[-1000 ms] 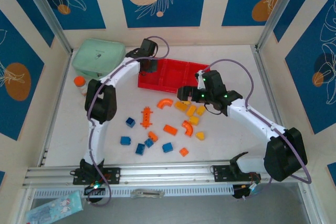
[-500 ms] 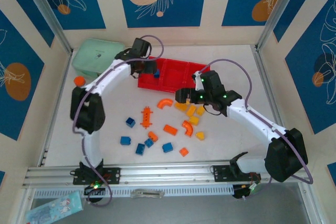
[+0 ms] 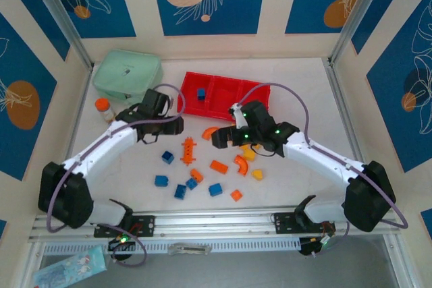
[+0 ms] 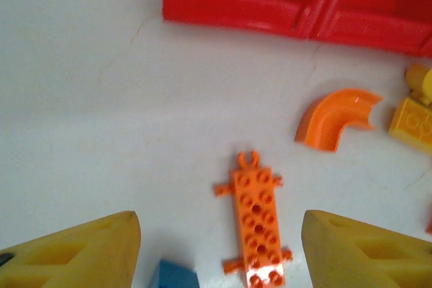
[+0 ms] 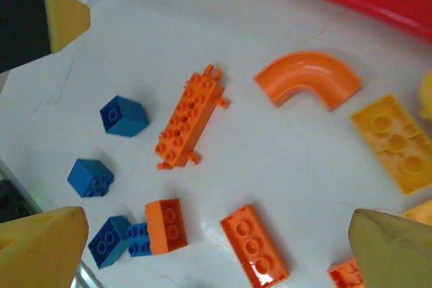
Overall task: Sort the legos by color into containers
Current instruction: Place the lego in the container, then pick up the lego from the center of the table.
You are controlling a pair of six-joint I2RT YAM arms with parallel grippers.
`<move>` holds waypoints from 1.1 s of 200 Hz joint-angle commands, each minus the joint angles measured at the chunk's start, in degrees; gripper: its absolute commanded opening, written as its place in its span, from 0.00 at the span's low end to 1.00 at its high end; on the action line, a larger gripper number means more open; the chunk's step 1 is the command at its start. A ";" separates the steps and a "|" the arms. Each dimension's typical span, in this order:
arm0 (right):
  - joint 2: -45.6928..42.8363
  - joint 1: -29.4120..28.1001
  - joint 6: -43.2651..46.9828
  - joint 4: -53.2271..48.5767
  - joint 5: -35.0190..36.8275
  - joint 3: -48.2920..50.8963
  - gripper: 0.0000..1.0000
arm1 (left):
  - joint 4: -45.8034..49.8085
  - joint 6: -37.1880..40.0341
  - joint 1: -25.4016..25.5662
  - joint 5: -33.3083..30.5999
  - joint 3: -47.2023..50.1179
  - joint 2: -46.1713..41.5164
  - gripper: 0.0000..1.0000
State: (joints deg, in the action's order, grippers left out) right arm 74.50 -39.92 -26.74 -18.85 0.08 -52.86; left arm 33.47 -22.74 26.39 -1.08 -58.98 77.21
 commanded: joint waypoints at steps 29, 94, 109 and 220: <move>1.97 -5.82 1.13 4.30 0.27 2.90 0.99 | 3.73 -5.06 2.03 0.73 9.55 -6.51 0.68; 3.02 -8.63 0.21 9.09 1.69 5.22 0.99 | 3.67 -5.51 3.23 0.73 14.75 -4.98 0.74; 3.35 -8.65 0.44 8.84 1.76 4.84 0.99 | 3.01 -5.38 3.38 1.03 14.92 -3.54 0.74; 2.49 -8.05 0.87 8.43 3.27 5.47 0.99 | -5.28 -5.21 3.49 -1.68 13.97 9.25 0.67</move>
State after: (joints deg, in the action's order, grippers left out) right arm 77.58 -48.25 -26.37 -10.79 2.90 -48.18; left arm 30.02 -27.66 29.34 -1.69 -44.38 84.03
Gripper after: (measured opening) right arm 0.992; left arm 0.696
